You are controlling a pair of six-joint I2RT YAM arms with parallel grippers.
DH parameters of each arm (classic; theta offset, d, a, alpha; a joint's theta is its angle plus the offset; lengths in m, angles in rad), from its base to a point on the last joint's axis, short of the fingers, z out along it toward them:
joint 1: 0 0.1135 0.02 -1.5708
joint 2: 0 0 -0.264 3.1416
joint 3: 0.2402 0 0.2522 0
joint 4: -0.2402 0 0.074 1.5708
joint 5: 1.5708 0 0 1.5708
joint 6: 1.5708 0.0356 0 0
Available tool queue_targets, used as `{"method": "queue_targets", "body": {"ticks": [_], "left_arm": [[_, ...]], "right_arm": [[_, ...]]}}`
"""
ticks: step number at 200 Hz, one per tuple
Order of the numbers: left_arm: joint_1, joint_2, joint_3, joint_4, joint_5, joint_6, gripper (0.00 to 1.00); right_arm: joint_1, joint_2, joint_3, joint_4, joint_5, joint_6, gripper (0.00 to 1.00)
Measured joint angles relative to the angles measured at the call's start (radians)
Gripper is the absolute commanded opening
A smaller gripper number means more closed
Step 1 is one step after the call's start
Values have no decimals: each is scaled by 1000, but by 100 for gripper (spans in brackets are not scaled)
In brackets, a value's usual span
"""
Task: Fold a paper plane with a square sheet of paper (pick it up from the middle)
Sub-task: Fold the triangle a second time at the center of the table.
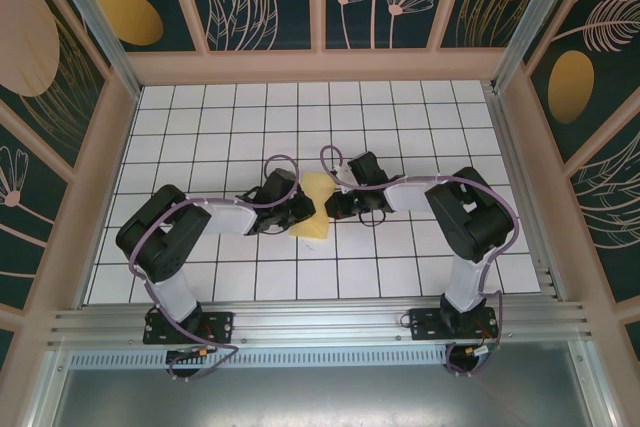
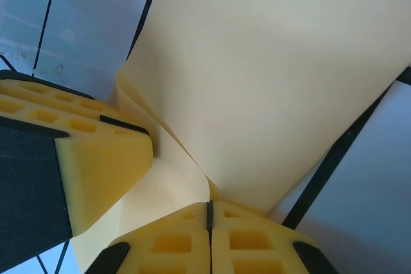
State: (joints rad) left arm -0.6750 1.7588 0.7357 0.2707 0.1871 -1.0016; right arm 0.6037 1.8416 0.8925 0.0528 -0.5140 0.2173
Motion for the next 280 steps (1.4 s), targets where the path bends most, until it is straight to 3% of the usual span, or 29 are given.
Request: {"method": "queue_targets", "body": {"ticks": [36, 81, 202, 244, 280], "left_arm": [[0, -23, -5, -8, 0, -1, 22], [16, -79, 64, -64, -16, 21, 21], [34, 17, 45, -42, -32, 33, 19], [34, 11, 42, -36, -24, 44, 23], [35, -50, 42, -61, 18, 42, 17]], "right_arm": [[0, 1, 0, 3, 0, 1, 8], [0, 1, 0, 3, 0, 1, 8], [2, 2, 1, 6, 1, 2, 9], [2, 3, 1, 8, 0, 2, 9], [4, 3, 2, 11, 1, 2, 9]]}}
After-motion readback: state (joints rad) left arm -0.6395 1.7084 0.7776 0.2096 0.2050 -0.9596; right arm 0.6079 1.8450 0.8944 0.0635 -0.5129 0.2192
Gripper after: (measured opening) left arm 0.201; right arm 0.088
